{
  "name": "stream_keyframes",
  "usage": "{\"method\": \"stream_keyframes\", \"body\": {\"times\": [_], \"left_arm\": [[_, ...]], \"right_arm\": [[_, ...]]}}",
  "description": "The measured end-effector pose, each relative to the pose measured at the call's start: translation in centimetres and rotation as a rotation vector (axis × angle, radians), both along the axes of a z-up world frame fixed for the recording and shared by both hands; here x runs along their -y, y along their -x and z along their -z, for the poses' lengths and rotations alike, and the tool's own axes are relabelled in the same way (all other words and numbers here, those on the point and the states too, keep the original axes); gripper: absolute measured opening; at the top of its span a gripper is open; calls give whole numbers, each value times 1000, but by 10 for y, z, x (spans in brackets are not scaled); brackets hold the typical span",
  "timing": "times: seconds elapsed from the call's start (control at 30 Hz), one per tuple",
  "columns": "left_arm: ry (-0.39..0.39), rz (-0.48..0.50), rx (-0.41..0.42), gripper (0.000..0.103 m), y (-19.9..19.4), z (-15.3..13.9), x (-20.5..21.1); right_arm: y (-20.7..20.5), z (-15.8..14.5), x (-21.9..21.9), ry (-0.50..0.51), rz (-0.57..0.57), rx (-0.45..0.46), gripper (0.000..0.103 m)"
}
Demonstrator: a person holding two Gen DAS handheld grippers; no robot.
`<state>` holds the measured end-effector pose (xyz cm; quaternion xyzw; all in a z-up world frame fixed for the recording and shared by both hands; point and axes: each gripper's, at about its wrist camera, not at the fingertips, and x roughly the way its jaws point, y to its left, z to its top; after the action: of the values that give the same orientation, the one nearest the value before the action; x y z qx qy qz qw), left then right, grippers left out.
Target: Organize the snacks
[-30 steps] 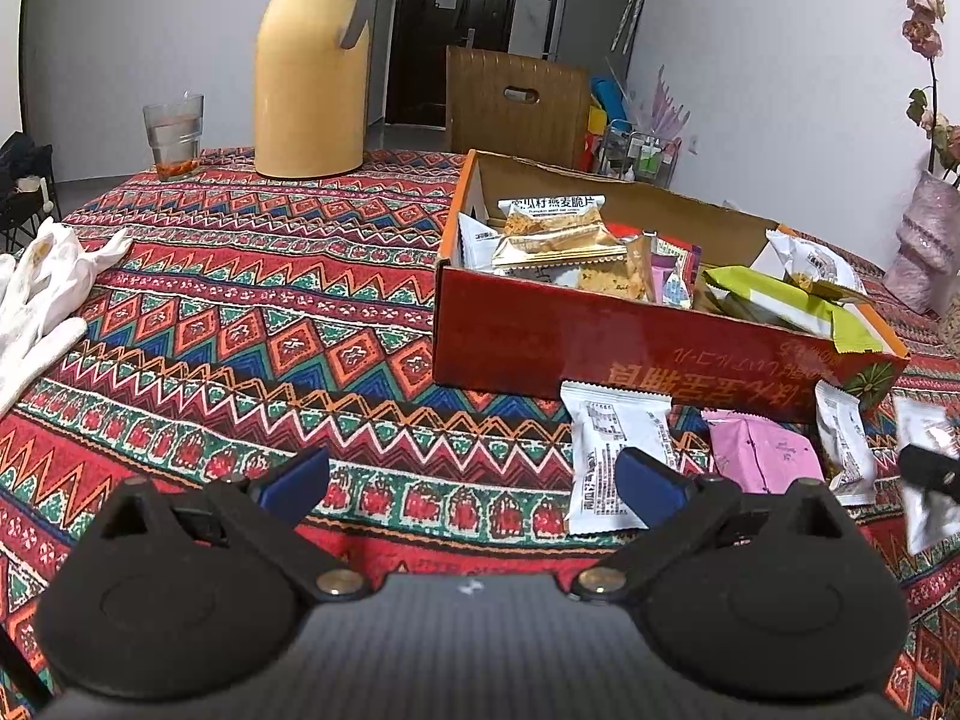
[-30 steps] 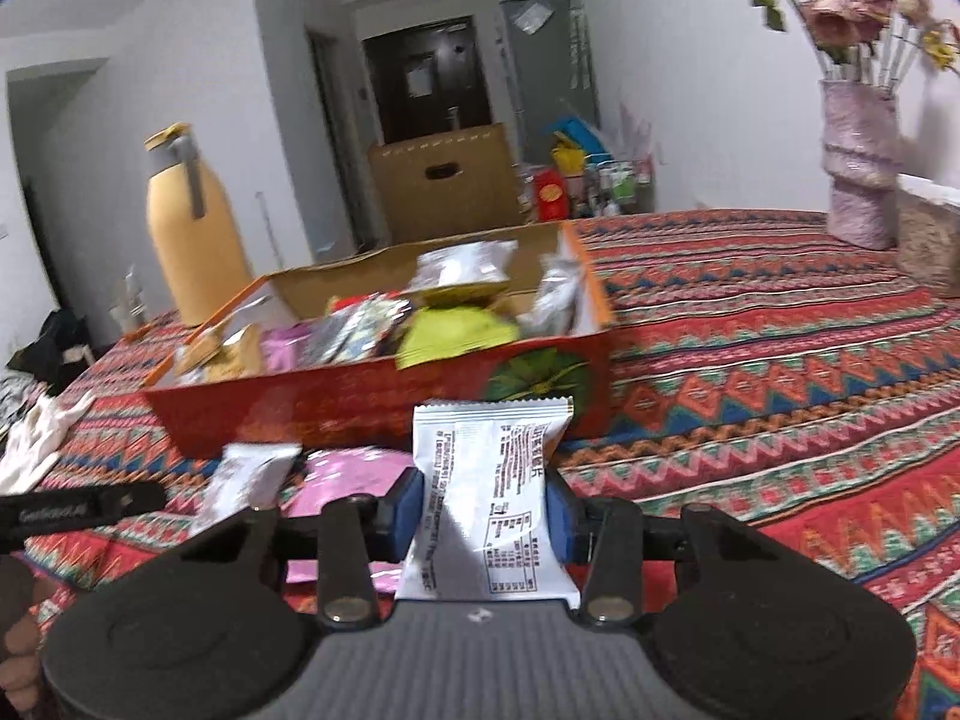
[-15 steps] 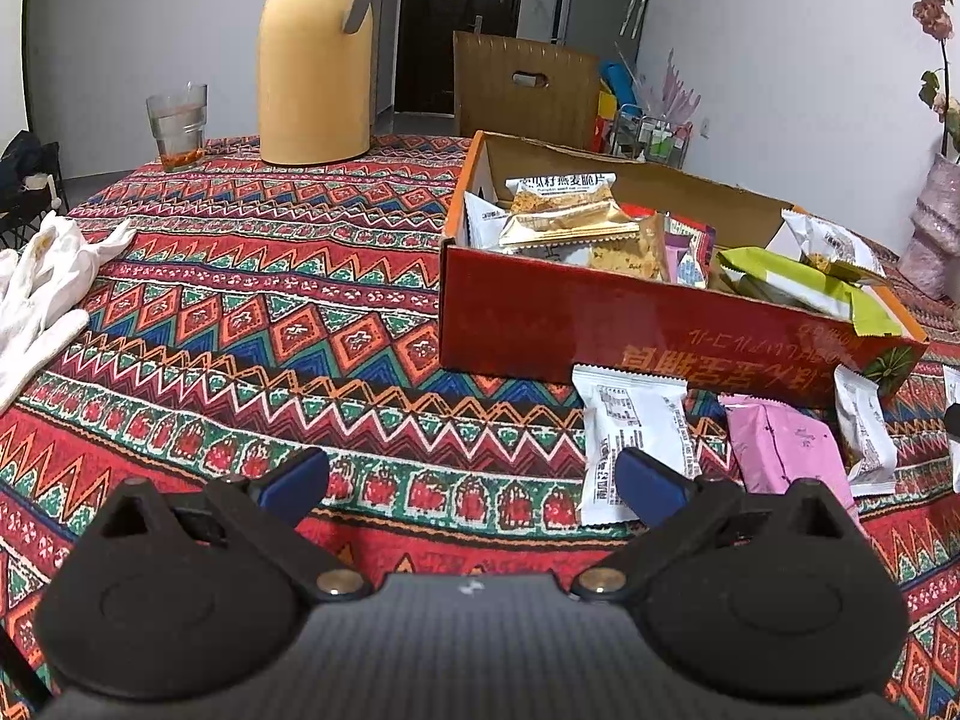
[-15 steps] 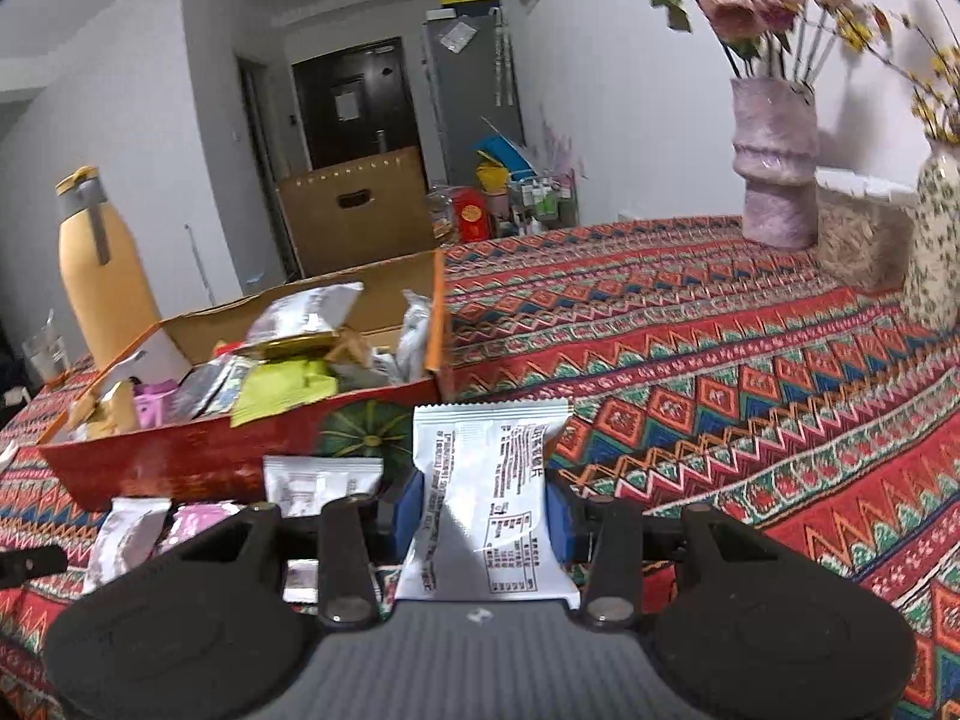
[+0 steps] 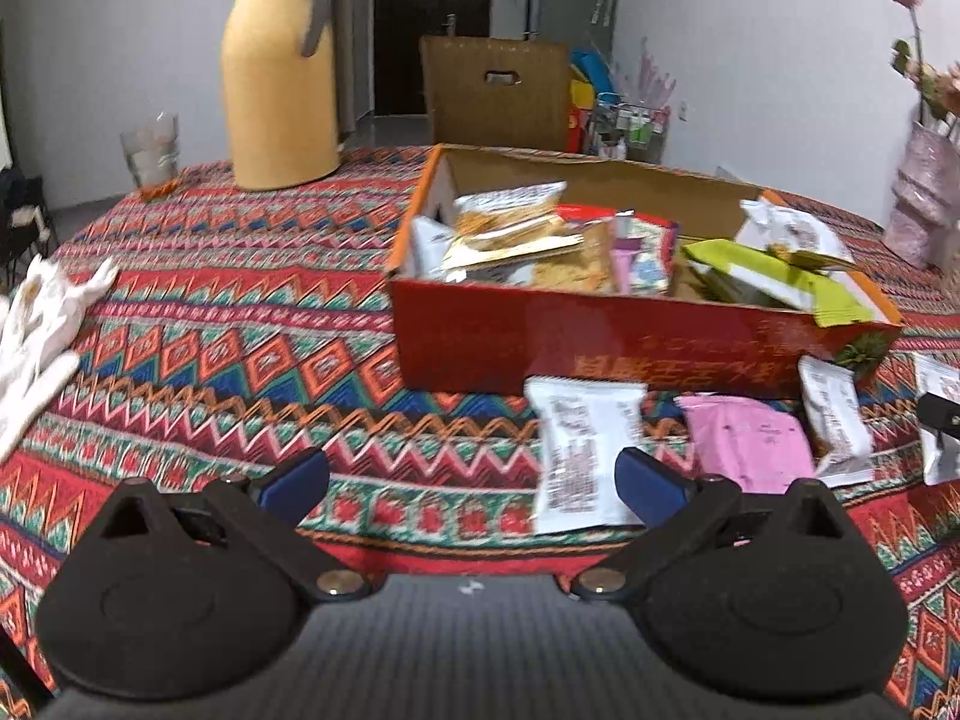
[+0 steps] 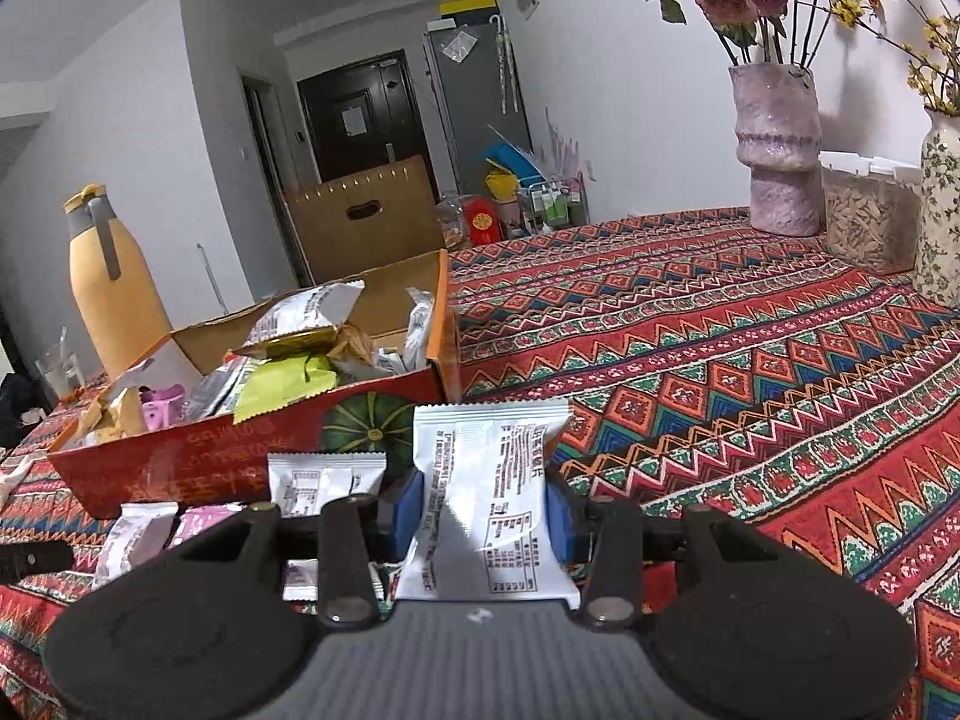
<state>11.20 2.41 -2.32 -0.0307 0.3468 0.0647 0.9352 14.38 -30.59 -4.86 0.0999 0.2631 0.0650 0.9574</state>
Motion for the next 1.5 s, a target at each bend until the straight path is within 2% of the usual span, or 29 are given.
{"method": "stream_keyframes", "body": {"times": [0.13, 0.33, 0.77, 0.9, 1.3, 1.43, 1.5], "left_arm": [[-45, 27, -6, 103, -8, -4, 20], [-73, 43, -49, 103, -26, -1, 42], [-36, -42, -136, 103, -54, 29, 44], [-16, -43, -121, 103, -54, 33, 41], [-18, 3, -84, 102, -47, 37, 49], [-17, 18, -72, 94, -42, 36, 52], [-12, 16, -63, 82, -39, 34, 51]], "right_arm": [[3, -1, 1, -9, -13, 13, 42], [9, -2, -1, -13, -29, 36, 42], [14, -3, -2, -20, -54, 53, 42], [14, -3, -3, -19, -55, 51, 42], [13, -2, -5, -9, -54, 46, 43], [12, -1, -6, -2, -53, 43, 43], [12, 0, -6, 0, -51, 43, 43]]}}
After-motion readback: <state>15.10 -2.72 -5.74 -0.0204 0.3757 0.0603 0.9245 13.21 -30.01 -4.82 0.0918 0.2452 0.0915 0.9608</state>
